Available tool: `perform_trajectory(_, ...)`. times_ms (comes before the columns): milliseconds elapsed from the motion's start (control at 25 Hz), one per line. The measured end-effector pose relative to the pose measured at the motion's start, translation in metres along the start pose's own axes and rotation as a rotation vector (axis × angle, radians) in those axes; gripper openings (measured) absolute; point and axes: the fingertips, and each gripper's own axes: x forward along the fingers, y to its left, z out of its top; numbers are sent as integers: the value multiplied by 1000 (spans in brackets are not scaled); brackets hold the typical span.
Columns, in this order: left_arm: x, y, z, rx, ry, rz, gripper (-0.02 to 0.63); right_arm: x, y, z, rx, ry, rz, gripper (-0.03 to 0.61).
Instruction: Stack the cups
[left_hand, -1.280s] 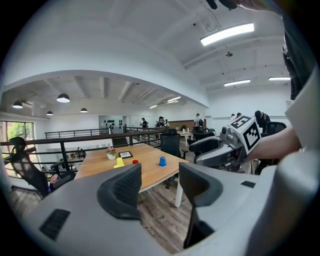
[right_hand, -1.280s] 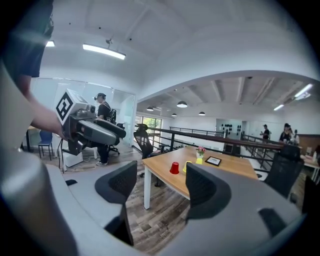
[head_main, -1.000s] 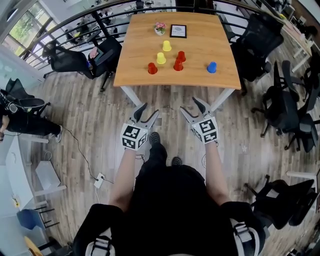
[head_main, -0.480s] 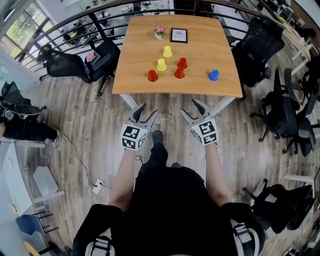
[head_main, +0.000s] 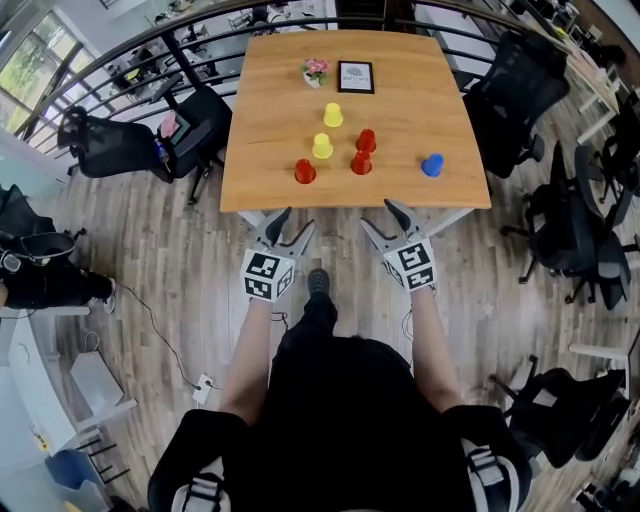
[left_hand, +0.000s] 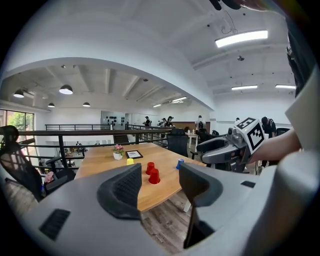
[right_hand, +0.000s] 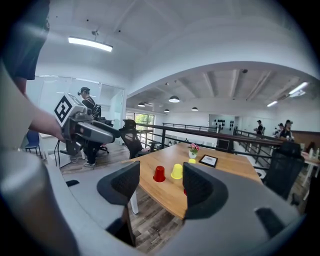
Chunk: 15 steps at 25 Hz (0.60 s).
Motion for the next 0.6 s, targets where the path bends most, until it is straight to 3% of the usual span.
perform_trajectory(600,85,89,-16,-36,89,-75,235,95,-51,-4,47,110,-61,275)
